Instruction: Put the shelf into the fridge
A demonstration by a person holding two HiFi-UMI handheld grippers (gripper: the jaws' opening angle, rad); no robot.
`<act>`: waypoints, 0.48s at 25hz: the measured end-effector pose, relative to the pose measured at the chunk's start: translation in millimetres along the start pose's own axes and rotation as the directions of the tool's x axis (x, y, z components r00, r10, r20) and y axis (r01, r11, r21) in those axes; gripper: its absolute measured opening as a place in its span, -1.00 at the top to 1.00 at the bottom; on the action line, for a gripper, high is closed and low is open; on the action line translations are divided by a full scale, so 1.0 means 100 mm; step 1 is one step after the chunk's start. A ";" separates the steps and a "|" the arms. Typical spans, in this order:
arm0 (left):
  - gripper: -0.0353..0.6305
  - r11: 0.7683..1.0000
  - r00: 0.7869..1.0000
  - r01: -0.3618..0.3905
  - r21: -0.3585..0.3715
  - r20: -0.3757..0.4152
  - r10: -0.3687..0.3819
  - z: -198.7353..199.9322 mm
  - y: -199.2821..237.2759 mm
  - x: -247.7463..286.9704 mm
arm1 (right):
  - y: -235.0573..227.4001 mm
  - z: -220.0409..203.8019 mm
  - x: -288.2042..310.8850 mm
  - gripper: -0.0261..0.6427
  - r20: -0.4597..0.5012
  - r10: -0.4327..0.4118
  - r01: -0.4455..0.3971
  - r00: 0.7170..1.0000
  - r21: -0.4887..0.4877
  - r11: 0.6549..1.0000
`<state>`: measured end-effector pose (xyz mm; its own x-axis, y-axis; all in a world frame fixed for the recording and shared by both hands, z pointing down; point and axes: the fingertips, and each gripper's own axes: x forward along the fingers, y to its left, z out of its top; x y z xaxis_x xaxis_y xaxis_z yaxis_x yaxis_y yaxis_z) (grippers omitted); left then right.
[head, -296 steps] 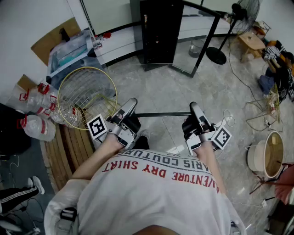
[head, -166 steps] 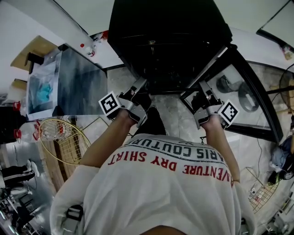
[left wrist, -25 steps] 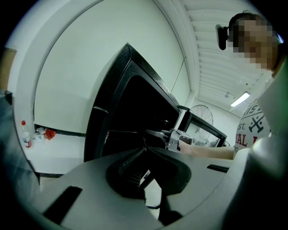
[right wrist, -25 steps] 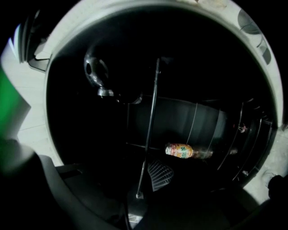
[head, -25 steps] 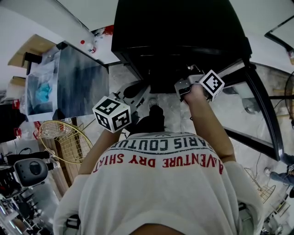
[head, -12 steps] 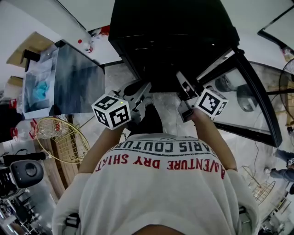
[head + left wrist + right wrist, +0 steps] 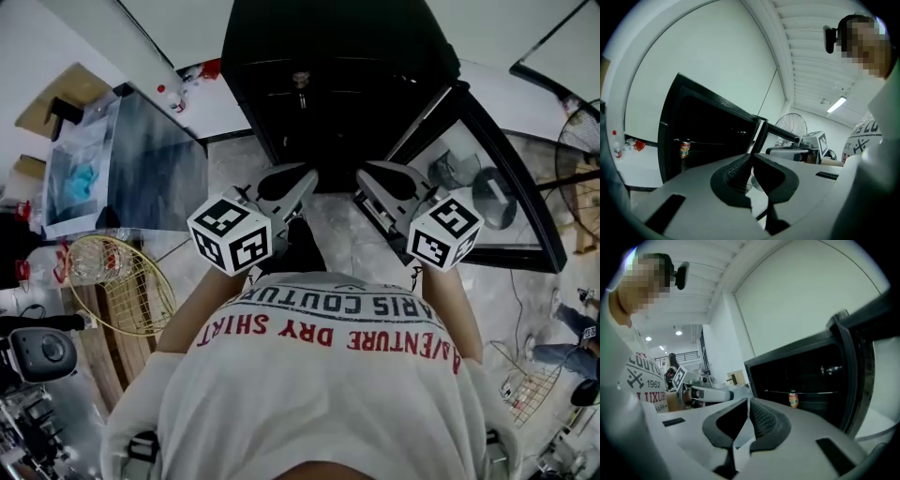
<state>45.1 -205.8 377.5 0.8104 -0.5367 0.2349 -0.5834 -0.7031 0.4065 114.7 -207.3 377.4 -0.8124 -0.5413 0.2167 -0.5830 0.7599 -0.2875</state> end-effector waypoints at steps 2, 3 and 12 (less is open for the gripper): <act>0.78 0.999 1.000 0.005 0.036 0.002 -0.005 0.04 -0.10 -0.04 | 0.08 0.05 -0.09 0.83 0.001 0.009 -0.009 1.000 -0.022 1.000; 0.78 0.999 1.000 0.009 0.049 0.005 -0.010 0.06 -0.15 -0.06 | 0.11 0.07 -0.13 0.83 0.007 0.010 -0.010 1.000 -0.032 0.999; 0.78 0.997 0.997 0.052 0.056 0.054 -0.055 0.29 -0.42 -0.19 | 0.30 0.32 -0.37 0.86 0.078 -0.014 0.021 0.997 -0.094 0.995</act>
<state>52.7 -180.3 330.2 0.8370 -0.5218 0.1646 -0.5430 -0.7549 0.3679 126.7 -175.8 330.7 -0.8026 -0.5781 0.1471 -0.5965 0.7787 -0.1943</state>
